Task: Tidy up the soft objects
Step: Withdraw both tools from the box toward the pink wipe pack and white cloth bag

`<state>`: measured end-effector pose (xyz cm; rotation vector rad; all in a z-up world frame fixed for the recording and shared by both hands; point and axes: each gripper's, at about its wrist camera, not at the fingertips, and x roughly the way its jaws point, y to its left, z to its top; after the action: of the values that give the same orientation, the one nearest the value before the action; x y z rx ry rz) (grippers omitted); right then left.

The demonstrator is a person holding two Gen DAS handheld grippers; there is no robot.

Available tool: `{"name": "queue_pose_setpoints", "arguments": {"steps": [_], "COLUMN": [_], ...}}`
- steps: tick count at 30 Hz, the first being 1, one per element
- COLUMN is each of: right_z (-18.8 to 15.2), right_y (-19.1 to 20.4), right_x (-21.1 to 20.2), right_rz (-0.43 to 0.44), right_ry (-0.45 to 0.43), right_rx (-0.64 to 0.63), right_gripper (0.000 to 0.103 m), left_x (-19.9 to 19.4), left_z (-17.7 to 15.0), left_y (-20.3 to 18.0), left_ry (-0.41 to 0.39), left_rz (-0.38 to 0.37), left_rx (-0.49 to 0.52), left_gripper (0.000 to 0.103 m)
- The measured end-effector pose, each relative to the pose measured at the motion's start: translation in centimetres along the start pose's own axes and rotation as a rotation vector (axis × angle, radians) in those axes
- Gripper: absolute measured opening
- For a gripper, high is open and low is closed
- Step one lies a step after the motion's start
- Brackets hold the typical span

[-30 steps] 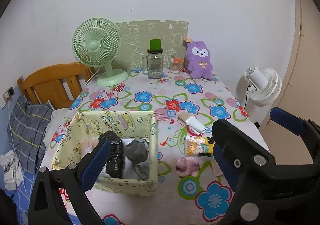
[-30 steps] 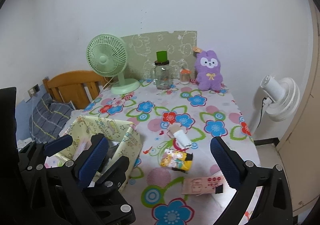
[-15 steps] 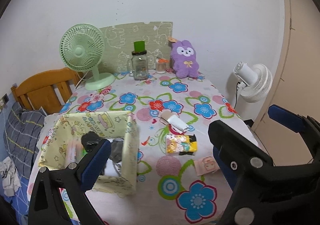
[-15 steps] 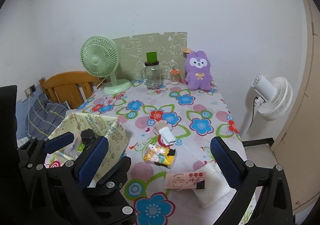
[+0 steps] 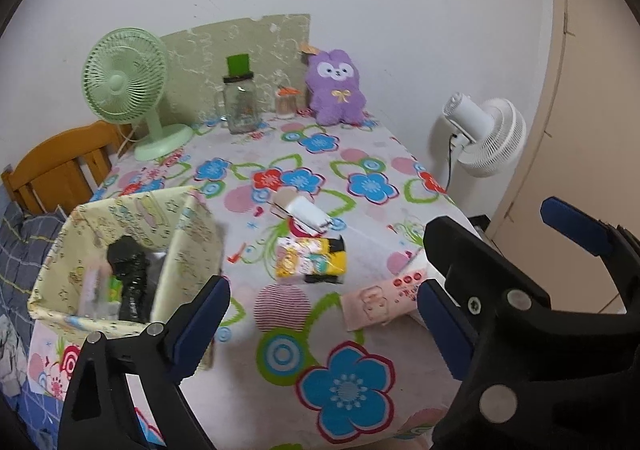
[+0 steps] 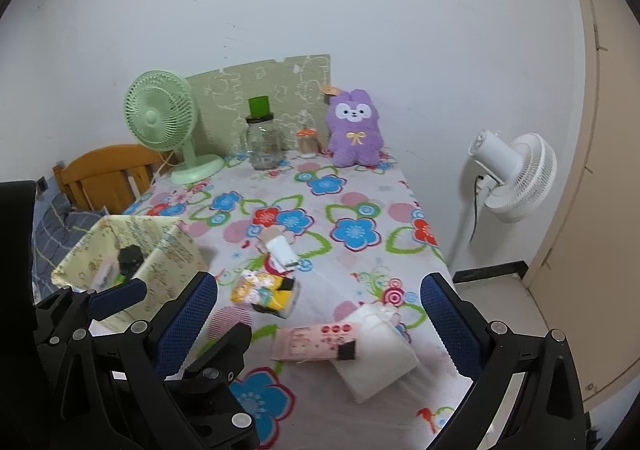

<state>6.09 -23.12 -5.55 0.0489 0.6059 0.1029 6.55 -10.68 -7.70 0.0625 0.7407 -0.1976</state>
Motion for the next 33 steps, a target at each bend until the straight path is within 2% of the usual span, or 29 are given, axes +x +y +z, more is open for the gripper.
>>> {"name": "queue_pose_setpoints", "arguments": {"steps": [6, 11, 20, 33], "right_z": [-1.0, -2.0, -3.3, -4.9], "right_y": [-1.5, -2.8, -4.0, -5.2], "right_x": [1.0, 1.8, 3.5, 6.9], "right_rz": [-0.023, -0.054, -0.069, -0.069], "right_ry": [0.020, 0.037, 0.081, 0.169], "right_rx": [0.002, 0.012, 0.023, 0.058], "right_gripper": [0.103, 0.102, 0.099, 0.099], "left_x": [1.8, 2.9, 5.7, 9.8], "left_z": [-0.5, -1.0, -1.6, -2.3], "left_y": [-1.4, -2.4, -3.8, -3.9], "left_ry": [0.041, 0.031, 0.089, 0.171], "left_rz": [-0.027, -0.048, -0.115, -0.119], "left_rx": [0.021, 0.043, 0.095, 0.131], "left_gripper": [0.095, 0.095, 0.096, 0.096]}}
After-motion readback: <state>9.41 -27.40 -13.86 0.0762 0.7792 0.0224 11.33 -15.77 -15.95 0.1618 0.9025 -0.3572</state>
